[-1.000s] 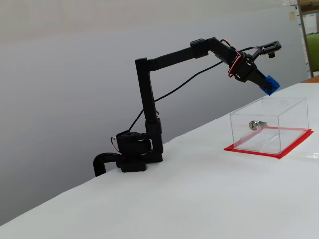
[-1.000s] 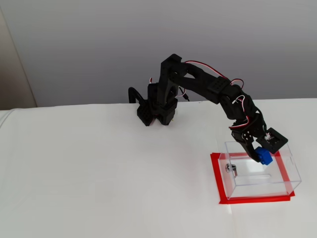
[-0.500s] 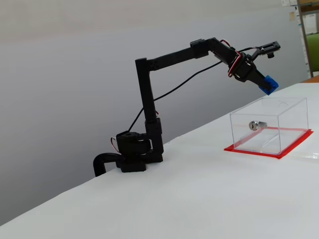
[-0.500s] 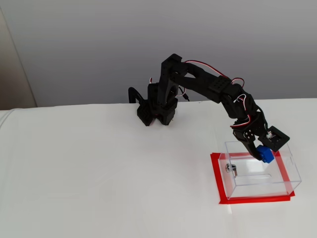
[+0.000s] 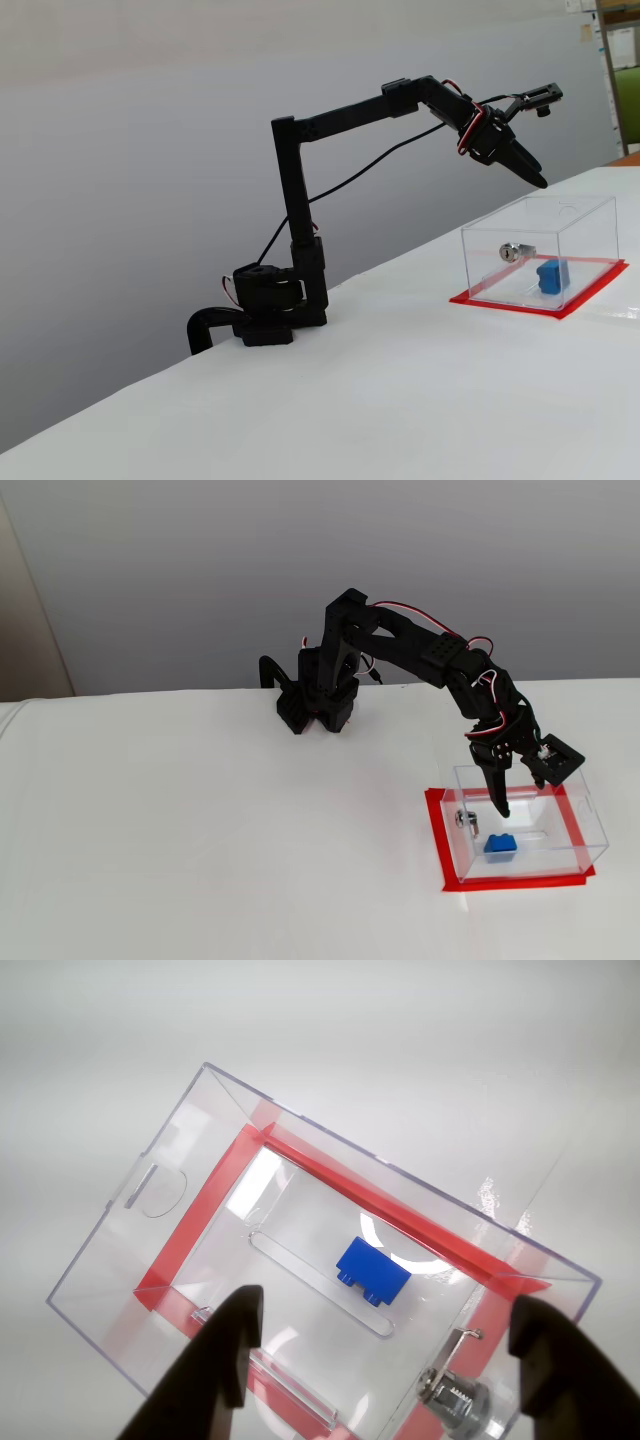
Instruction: Pick the blue lego brick and place it into the transparent box
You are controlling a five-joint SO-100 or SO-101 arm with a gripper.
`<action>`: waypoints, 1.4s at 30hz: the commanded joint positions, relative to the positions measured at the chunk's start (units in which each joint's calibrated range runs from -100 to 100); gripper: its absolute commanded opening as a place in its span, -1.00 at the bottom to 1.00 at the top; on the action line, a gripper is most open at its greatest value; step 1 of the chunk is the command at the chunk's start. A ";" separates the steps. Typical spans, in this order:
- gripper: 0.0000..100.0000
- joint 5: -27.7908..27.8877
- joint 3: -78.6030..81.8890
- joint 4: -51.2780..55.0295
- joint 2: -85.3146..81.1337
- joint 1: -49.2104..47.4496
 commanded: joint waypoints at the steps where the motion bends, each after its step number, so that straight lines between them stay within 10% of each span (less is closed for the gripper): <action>1: -0.44 0.16 -1.05 -1.12 -1.53 -0.36; 12: -0.45 0.10 -1.14 -1.12 -2.21 -0.36; 24: -0.97 0.00 5.46 -1.12 -10.61 2.53; 42: -0.97 -0.31 27.79 -1.12 -40.48 20.86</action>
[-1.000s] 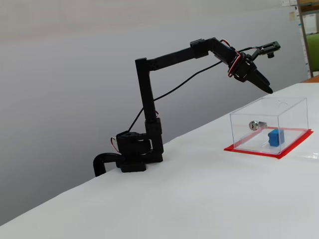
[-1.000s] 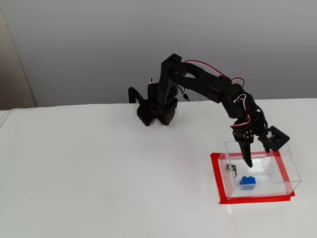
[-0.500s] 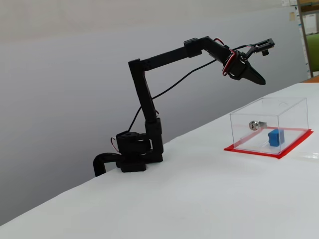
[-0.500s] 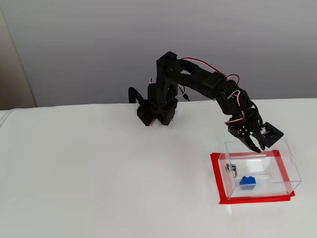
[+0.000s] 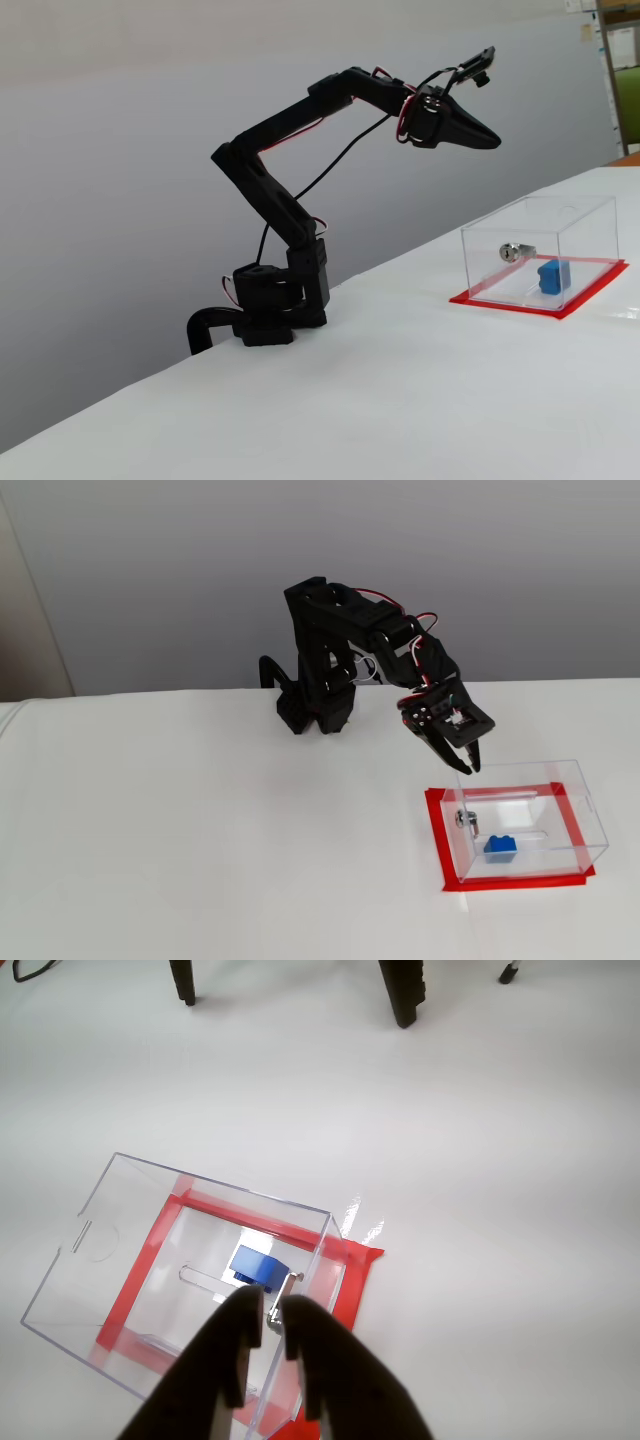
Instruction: Pick the blue lego brick and place it into the transparent box
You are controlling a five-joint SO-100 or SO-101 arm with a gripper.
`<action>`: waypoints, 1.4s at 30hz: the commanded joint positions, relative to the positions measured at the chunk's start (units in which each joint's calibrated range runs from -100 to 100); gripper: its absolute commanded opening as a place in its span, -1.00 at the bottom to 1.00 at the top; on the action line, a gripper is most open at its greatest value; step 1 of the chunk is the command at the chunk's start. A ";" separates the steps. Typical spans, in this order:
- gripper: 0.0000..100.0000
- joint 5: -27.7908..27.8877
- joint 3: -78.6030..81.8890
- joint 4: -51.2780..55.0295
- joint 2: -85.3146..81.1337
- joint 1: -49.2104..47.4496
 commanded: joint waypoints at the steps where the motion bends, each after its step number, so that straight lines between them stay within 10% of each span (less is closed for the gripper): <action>1: -0.97 -0.12 4.27 -0.78 -7.84 4.07; 42: -0.97 5.94 70.72 -0.78 -65.54 38.00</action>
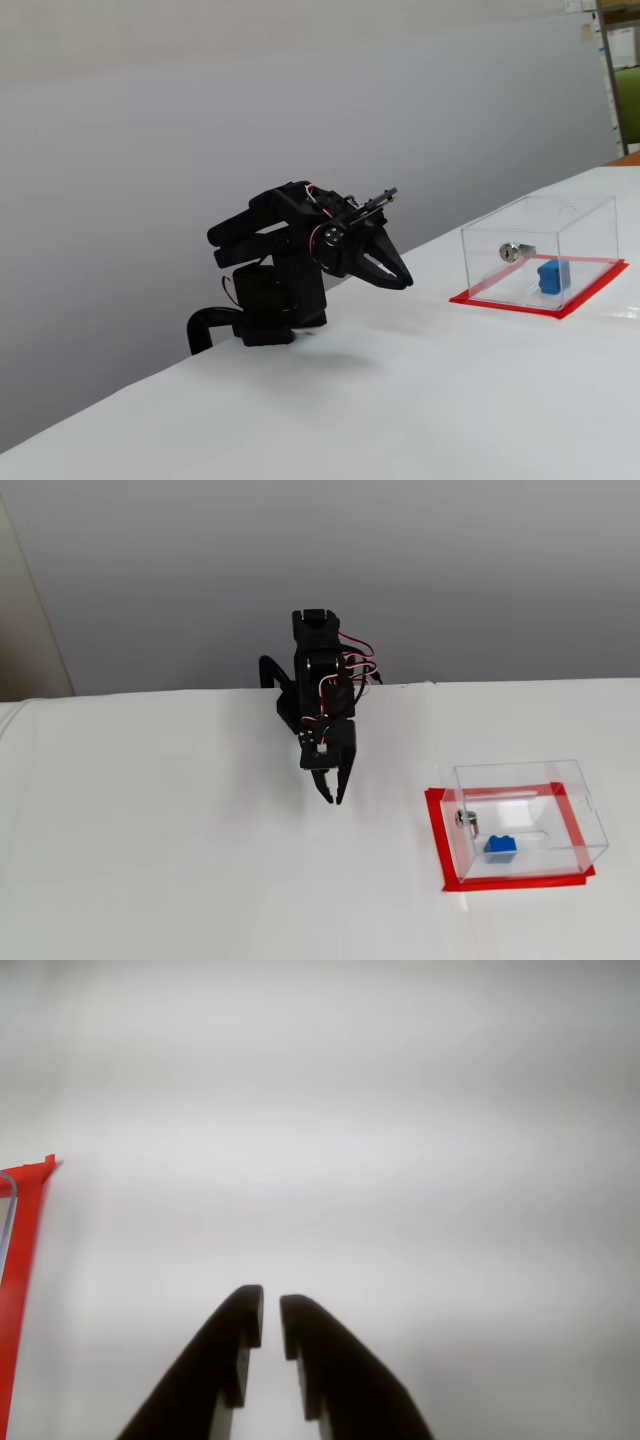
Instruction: Pick the blue lego brick and place it into the transparent box
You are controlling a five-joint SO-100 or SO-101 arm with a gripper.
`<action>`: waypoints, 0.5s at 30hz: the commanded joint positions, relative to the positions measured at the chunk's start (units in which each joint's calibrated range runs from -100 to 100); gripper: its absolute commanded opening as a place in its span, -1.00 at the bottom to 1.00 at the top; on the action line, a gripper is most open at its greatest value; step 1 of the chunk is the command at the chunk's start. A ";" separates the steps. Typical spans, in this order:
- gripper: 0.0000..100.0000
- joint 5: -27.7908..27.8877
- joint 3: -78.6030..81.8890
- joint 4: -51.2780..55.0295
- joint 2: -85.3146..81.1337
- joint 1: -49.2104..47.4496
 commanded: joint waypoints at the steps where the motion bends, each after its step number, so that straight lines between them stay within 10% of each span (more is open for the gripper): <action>1: -0.97 1.85 1.46 -0.86 -0.93 -0.03; 15: -0.97 4.87 10.05 -4.34 -1.01 3.07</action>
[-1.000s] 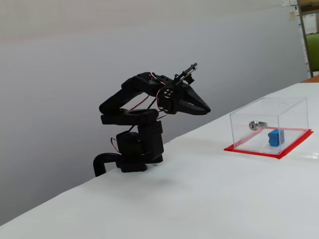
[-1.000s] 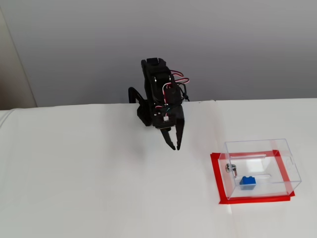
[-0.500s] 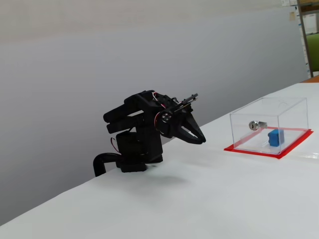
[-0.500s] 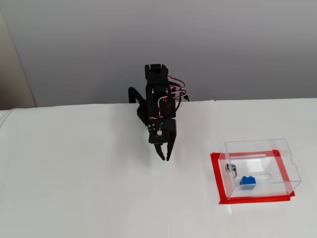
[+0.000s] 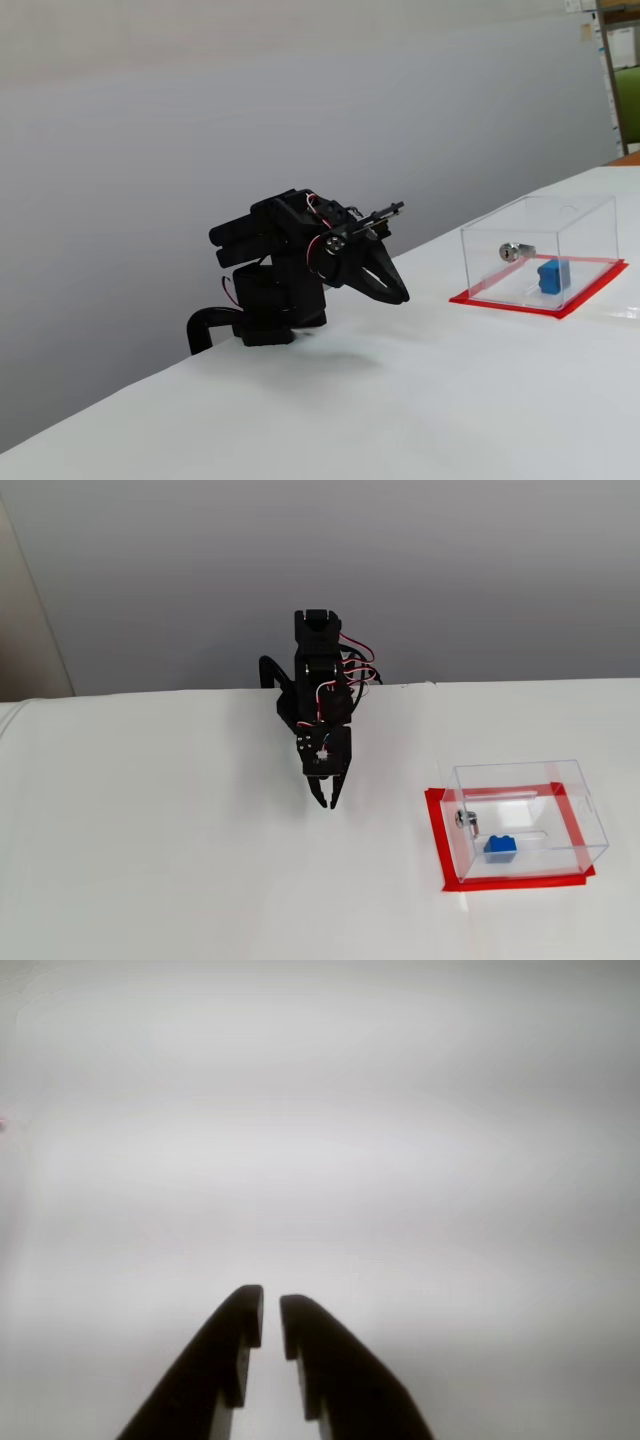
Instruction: Pick the blue lego brick and place it into the transparent box
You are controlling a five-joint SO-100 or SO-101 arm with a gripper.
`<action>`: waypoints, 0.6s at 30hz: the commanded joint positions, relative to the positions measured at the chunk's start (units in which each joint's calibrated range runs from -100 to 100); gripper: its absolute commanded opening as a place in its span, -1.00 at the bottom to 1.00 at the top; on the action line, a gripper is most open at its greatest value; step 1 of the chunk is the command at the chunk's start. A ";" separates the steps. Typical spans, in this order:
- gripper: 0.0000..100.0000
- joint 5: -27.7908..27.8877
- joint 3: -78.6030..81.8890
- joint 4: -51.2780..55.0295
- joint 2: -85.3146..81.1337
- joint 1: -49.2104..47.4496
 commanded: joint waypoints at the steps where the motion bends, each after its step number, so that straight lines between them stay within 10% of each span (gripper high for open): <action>1: -0.97 1.63 0.96 -2.20 -0.68 0.30; 18: -0.97 2.47 0.96 3.45 -0.76 1.33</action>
